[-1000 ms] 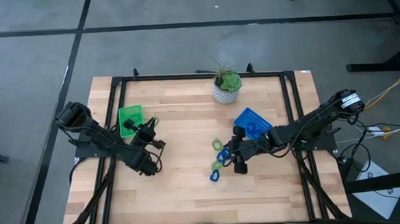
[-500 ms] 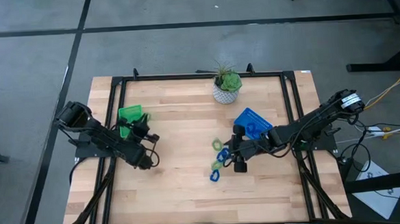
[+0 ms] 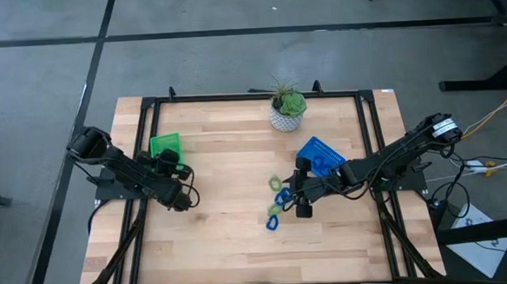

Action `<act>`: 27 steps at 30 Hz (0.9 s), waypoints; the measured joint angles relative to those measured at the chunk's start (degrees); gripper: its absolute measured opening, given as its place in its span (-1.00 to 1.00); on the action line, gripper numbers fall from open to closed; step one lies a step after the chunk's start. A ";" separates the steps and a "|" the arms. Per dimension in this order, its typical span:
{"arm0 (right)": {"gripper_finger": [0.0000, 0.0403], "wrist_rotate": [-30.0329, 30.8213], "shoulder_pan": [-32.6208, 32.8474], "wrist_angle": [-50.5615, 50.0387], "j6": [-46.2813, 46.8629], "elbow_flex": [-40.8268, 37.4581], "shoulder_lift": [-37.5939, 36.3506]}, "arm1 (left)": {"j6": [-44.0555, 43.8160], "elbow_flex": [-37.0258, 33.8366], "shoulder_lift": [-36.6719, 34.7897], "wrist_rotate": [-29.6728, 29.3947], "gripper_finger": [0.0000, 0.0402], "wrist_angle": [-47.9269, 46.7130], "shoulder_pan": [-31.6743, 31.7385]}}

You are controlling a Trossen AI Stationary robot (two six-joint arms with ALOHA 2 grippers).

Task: Sort spring keychains
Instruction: Put the green spring keychain in the green bin, then put the blue spring keychain in the blue bin

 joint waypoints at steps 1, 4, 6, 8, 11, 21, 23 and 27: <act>0.04 -0.01 0.00 0.00 -0.12 0.00 0.00 | 0.38 0.00 -0.70 1.60 -0.90 -0.01 0.14; 0.04 -0.09 -0.35 0.00 -0.12 0.00 0.00 | 0.38 0.02 -2.33 2.70 -0.90 0.11 0.07; 0.04 -0.09 -0.89 0.00 0.14 0.00 0.00 | 0.29 0.02 -2.72 3.23 -0.90 0.33 0.03; 0.04 -0.09 -1.41 0.00 0.74 0.00 0.00 | -0.02 0.02 -2.73 3.38 -0.88 0.48 0.03; 0.04 -0.12 -2.07 0.00 1.53 0.00 0.00 | -1.20 0.02 -2.73 2.96 -0.80 0.57 0.03; 0.04 -0.17 -2.25 0.02 1.76 0.00 0.00 | -1.10 0.02 -2.73 1.34 -0.52 2.19 0.03; 0.04 -0.20 -2.25 0.03 2.04 0.00 0.00 | -1.09 0.02 -2.73 0.96 -0.47 2.39 0.03; 0.04 -0.51 -2.25 0.03 2.97 0.00 0.01 | -0.10 0.02 -2.73 0.52 -0.38 3.28 0.03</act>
